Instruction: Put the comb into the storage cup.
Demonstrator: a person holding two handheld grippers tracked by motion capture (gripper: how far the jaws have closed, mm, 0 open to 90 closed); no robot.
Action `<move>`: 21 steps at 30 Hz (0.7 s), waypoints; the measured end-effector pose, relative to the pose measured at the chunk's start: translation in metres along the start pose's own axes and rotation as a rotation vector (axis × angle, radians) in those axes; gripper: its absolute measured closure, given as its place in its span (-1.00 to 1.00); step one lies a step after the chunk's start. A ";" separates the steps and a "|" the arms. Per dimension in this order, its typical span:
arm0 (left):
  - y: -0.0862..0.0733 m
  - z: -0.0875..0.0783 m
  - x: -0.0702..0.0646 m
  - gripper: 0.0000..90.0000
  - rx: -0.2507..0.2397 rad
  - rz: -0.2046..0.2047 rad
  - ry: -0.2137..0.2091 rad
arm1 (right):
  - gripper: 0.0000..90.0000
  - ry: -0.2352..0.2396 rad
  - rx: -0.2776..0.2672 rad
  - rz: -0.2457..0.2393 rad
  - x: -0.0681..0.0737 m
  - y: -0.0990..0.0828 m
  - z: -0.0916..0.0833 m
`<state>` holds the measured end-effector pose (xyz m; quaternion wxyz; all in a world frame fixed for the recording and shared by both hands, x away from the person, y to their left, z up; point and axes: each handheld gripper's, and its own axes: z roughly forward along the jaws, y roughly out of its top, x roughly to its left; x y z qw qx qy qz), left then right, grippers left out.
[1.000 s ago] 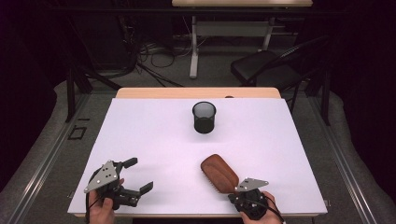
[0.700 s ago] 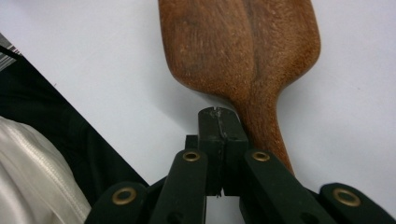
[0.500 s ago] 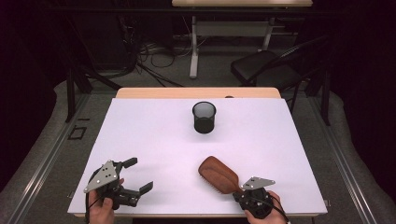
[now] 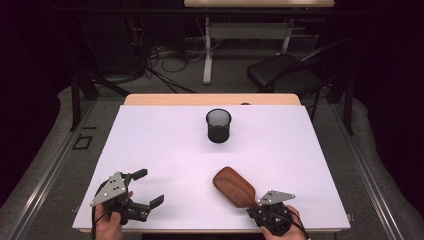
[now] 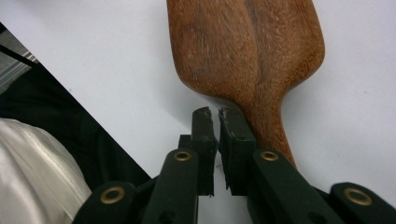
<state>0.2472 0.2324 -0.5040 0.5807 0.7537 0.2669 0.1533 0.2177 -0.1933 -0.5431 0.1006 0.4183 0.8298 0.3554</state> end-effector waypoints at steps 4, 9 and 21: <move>0.000 0.000 0.000 -1.00 0.001 -0.001 -0.005 | 0.65 0.015 -0.032 0.001 0.001 0.002 -0.005; 0.000 0.000 0.000 -1.00 -0.001 -0.002 -0.001 | 0.42 0.012 -0.066 -0.005 0.000 0.004 -0.009; -0.001 0.001 0.000 -1.00 -0.002 -0.006 -0.004 | -0.10 -0.054 -0.167 -0.052 -0.004 0.009 -0.016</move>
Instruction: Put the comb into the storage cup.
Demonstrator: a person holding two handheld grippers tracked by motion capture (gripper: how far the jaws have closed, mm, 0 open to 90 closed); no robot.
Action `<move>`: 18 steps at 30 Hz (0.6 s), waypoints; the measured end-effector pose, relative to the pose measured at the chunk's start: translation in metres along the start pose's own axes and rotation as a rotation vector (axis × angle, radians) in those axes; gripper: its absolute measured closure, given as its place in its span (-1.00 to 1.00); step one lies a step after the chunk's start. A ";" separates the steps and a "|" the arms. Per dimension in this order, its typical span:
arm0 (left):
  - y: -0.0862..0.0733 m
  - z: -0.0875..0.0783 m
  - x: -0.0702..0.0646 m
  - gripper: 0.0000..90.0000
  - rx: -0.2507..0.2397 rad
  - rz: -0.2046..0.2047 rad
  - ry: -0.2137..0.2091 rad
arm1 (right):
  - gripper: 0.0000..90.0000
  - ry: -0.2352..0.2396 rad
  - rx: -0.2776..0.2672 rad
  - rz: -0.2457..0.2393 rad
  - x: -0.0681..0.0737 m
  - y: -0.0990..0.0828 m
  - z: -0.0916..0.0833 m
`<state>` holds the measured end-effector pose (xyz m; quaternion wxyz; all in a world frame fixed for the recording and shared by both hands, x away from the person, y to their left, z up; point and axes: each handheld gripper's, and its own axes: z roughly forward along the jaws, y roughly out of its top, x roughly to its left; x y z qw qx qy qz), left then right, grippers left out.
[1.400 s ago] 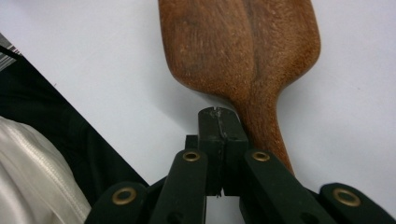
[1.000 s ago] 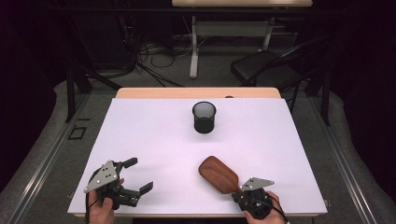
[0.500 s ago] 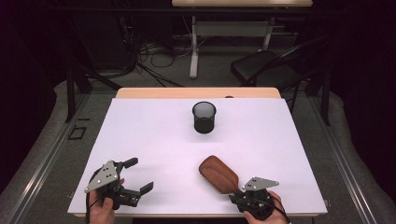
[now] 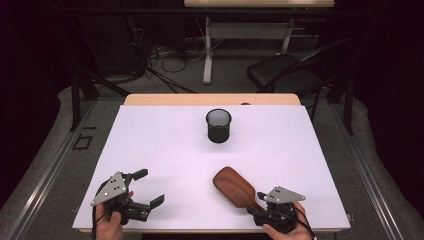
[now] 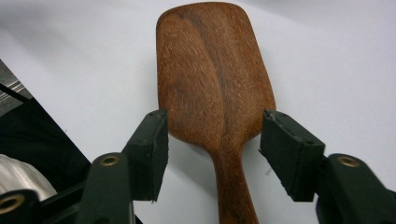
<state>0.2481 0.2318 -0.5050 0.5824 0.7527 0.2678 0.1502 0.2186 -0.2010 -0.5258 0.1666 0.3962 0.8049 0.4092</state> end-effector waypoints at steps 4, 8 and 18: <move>0.000 0.000 0.000 -1.00 0.001 0.000 0.001 | -0.16 -0.011 0.003 -0.008 -0.001 0.002 0.000; 0.000 0.000 0.000 -1.00 0.003 -0.001 0.004 | -0.29 -0.017 0.013 0.009 -0.003 0.003 0.002; 0.000 -0.001 0.000 -1.00 0.000 -0.003 0.013 | -0.63 -0.039 0.029 0.043 -0.007 0.007 0.002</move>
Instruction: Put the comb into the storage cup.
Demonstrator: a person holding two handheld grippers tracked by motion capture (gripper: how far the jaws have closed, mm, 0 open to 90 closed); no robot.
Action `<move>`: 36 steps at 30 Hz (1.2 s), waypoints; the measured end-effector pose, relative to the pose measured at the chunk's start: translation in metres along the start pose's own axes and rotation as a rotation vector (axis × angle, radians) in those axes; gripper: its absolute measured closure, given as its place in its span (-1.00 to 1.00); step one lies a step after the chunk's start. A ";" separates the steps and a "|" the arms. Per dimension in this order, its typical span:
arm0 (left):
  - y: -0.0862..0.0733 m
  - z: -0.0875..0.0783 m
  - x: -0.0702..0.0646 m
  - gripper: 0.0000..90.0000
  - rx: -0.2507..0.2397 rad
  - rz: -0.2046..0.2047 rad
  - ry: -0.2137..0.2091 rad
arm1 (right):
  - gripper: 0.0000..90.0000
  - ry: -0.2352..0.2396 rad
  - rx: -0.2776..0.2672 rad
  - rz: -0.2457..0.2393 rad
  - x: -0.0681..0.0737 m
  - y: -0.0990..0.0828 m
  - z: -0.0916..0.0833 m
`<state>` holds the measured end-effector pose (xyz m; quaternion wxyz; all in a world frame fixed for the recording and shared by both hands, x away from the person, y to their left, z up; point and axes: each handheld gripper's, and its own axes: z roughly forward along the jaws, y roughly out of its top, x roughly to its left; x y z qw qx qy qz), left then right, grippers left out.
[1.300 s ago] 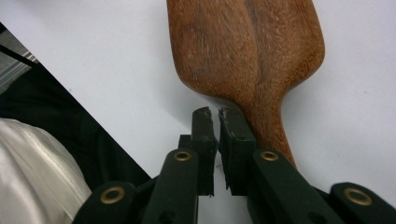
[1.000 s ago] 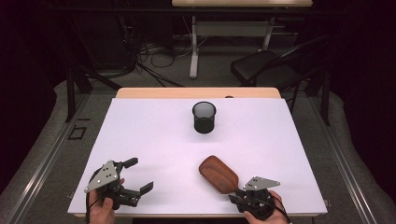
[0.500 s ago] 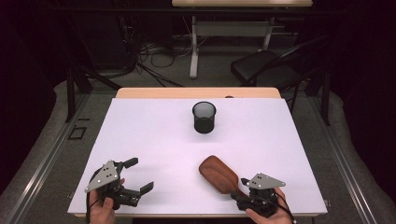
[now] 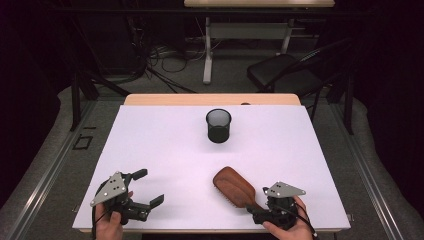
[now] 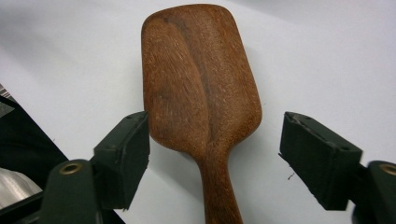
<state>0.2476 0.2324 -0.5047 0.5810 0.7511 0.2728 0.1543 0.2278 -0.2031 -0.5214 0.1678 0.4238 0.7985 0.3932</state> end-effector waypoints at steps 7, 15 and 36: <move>0.000 0.000 0.000 -1.00 0.000 0.003 -0.003 | -0.69 -0.005 0.022 0.022 -0.006 0.001 0.000; 0.000 -0.001 0.000 -1.00 0.002 0.001 0.004 | -0.66 -0.003 0.075 -0.047 -0.006 0.003 0.003; 0.000 0.000 0.000 -1.00 0.001 0.003 -0.003 | -0.14 0.034 0.240 -0.087 -0.005 0.006 0.016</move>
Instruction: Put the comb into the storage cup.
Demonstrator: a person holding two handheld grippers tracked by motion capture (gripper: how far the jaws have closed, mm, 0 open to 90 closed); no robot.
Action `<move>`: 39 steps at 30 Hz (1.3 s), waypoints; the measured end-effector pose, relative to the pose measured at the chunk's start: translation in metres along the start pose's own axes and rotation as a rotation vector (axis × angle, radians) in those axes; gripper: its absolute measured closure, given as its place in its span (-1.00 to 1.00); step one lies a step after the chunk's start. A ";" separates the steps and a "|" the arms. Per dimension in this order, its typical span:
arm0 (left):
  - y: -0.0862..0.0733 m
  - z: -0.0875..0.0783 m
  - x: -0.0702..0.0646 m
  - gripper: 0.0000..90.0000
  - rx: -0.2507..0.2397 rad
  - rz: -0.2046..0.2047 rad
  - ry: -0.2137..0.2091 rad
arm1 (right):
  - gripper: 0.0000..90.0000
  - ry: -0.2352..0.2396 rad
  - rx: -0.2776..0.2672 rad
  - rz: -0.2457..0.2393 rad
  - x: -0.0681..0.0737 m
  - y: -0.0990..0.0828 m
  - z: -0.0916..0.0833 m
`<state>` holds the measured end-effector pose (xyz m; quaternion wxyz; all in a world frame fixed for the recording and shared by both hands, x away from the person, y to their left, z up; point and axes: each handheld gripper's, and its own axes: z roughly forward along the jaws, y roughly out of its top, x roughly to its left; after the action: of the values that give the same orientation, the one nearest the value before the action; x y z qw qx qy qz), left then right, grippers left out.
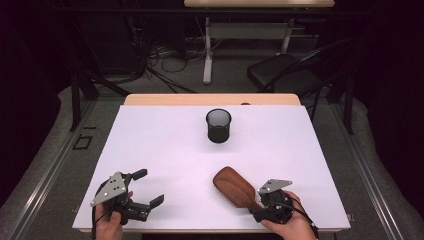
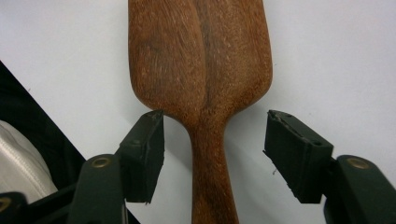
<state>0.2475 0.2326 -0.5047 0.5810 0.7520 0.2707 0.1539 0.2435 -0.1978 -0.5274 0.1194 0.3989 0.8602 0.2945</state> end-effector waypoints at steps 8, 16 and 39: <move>0.000 0.000 0.000 -1.00 0.004 0.004 -0.001 | 0.01 -0.007 0.054 -0.028 0.000 -0.001 0.004; 0.000 0.000 0.000 -1.00 0.004 0.005 -0.004 | 0.17 -0.005 0.067 -0.050 0.000 0.001 0.009; 0.000 0.000 -0.001 -1.00 0.001 0.005 -0.002 | 0.42 0.000 0.126 -0.074 0.004 0.006 0.019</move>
<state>0.2469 0.2320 -0.5048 0.5806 0.7531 0.2682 0.1543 0.2530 -0.1837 -0.5392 0.1052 0.3734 0.8912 0.2352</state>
